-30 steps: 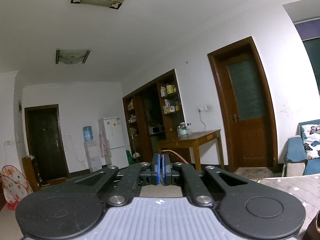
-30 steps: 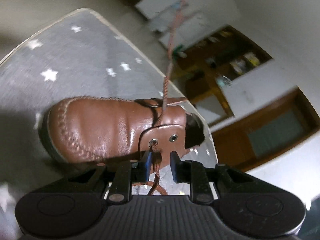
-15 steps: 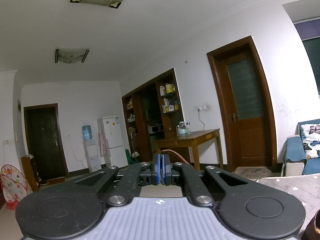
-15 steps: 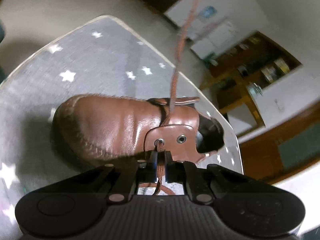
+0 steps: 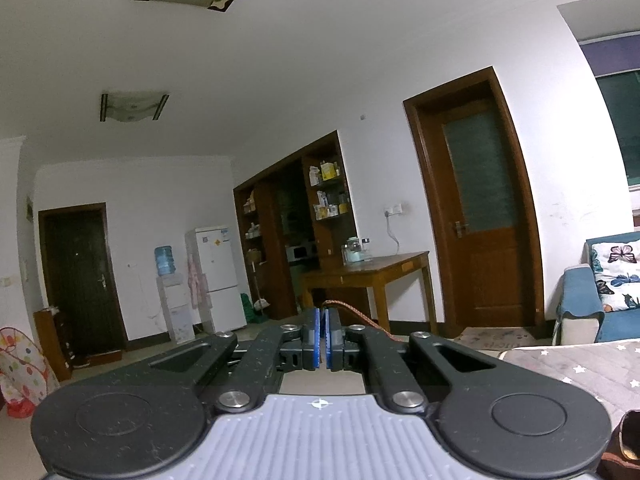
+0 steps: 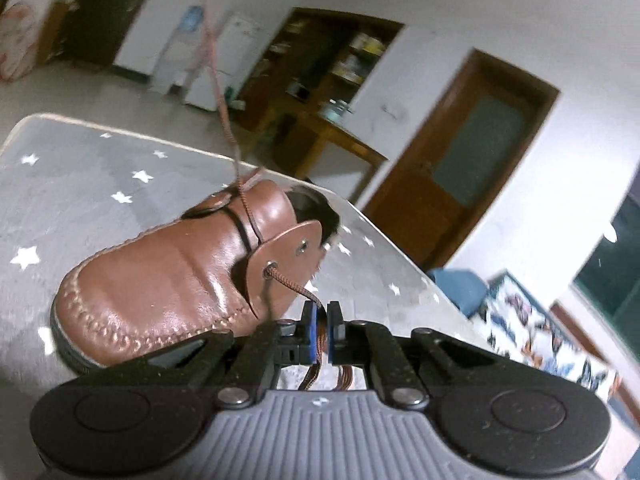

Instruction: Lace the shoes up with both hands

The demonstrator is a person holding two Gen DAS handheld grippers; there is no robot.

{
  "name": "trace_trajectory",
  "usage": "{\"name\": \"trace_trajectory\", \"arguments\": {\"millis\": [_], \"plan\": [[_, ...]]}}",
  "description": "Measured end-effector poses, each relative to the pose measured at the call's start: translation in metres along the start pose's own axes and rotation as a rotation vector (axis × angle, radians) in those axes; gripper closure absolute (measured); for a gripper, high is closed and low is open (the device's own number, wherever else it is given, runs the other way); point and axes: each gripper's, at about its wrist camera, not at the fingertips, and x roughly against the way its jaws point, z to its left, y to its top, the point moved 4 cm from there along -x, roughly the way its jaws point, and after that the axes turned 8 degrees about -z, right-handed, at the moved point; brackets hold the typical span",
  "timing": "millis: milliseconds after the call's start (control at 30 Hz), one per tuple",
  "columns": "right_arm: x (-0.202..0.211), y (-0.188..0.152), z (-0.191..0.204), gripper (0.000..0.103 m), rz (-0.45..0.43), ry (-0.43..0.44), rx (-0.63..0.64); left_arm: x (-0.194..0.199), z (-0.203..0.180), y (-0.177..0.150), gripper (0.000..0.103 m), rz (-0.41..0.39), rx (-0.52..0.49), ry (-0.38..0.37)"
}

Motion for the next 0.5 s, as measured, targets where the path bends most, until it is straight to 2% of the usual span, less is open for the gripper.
{"name": "trace_trajectory", "arguments": {"millis": [333, 500], "plan": [[0.010, -0.009, -0.020, 0.099, 0.032, -0.089, -0.152, 0.002, -0.010, -0.003, 0.100, 0.021, -0.044, -0.025], [0.018, -0.013, -0.022, 0.099, 0.030, -0.101, -0.134, -0.004, -0.009, -0.004, 0.100, 0.033, -0.036, -0.020]]}}
